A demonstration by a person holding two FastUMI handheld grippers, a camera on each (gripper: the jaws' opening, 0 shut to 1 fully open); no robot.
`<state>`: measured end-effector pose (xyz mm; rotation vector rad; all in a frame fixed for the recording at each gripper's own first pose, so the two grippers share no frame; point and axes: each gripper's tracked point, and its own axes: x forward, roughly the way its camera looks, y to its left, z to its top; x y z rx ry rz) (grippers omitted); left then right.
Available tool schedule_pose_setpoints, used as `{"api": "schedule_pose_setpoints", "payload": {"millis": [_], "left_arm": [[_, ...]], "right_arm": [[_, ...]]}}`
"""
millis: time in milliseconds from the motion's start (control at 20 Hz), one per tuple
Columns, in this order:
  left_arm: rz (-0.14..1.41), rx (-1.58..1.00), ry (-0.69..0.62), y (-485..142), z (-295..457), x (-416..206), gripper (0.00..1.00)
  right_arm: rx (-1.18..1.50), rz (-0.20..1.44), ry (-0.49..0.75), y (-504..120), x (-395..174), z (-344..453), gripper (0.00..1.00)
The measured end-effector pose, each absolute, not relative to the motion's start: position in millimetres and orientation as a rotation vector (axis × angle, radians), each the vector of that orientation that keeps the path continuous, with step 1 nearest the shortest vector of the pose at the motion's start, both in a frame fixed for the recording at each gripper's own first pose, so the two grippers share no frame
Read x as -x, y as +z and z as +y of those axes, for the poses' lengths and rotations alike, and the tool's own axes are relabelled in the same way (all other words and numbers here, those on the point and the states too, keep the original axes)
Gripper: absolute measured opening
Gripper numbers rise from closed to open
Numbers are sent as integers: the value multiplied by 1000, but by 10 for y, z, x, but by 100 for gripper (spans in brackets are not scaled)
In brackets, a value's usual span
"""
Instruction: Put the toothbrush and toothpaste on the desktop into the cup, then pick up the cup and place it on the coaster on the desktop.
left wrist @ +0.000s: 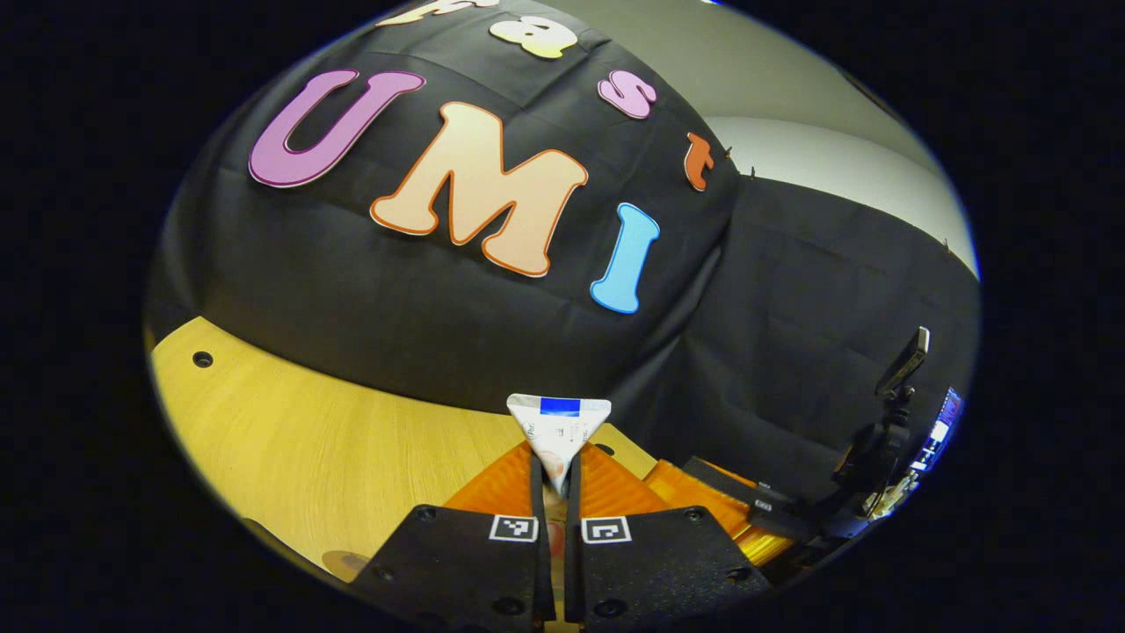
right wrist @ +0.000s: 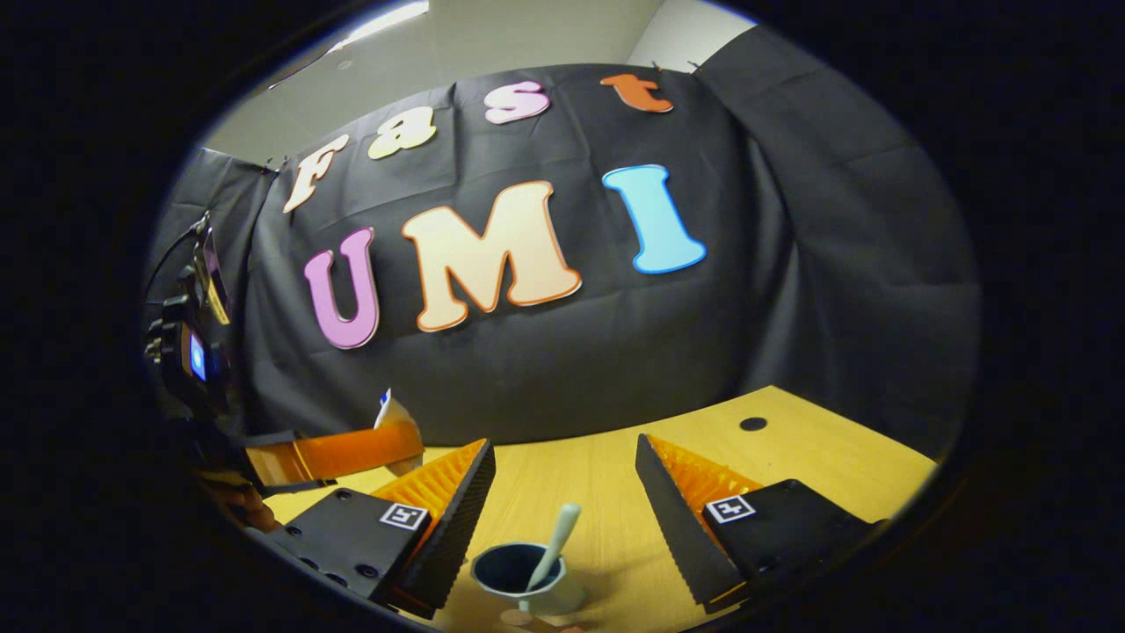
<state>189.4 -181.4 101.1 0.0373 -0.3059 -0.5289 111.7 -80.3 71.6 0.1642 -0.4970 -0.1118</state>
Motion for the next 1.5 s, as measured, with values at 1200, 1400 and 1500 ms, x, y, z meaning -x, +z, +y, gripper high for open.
{"api": "schedule_pose_setpoints", "payload": {"millis": [1200, 1400, 1500], "left_arm": [[-240, -184, -469, 231, -2009, -2139, 43], [-251, -234, -488, 177, -2042, -2053, 68], [-258, -244, -499, 184, -2059, -2023, 69]], "right_arm": [[-132, -385, -304, 181, -428, -1358, 98], [-120, -376, -299, 144, -432, -1311, 98], [-110, -374, -295, 123, -432, -1267, 98]]}}
